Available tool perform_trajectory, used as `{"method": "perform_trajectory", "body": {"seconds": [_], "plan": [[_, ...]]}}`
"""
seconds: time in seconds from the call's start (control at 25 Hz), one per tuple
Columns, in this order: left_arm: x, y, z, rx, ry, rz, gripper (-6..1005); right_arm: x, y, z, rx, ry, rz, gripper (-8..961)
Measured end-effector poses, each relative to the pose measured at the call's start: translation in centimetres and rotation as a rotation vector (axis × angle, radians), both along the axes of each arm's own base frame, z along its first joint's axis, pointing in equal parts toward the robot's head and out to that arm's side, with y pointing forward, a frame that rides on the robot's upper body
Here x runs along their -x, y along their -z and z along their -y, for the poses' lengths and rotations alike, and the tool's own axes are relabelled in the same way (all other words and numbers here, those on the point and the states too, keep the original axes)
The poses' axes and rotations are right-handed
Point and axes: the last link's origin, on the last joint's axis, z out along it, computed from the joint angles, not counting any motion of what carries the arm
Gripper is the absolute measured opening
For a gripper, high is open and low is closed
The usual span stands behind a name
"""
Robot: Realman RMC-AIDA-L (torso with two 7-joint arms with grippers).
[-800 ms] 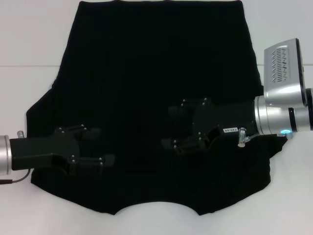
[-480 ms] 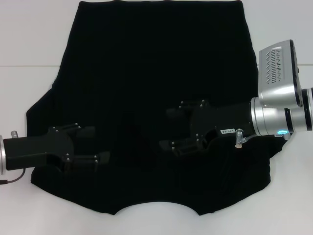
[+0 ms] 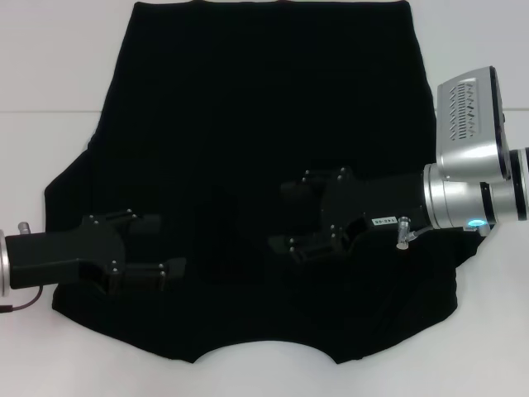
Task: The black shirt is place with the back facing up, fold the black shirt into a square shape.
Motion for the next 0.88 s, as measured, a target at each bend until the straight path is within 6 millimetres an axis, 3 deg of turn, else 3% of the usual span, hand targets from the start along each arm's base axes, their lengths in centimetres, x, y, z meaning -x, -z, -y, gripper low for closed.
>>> {"method": "perform_trajectory", "body": {"seconds": [0.88], "plan": [[-0.06,0.15,0.04,0.005,0.0,0.001,903,-0.27,-0.32,-0.06,-0.013,0.008,-0.004,895]]}}
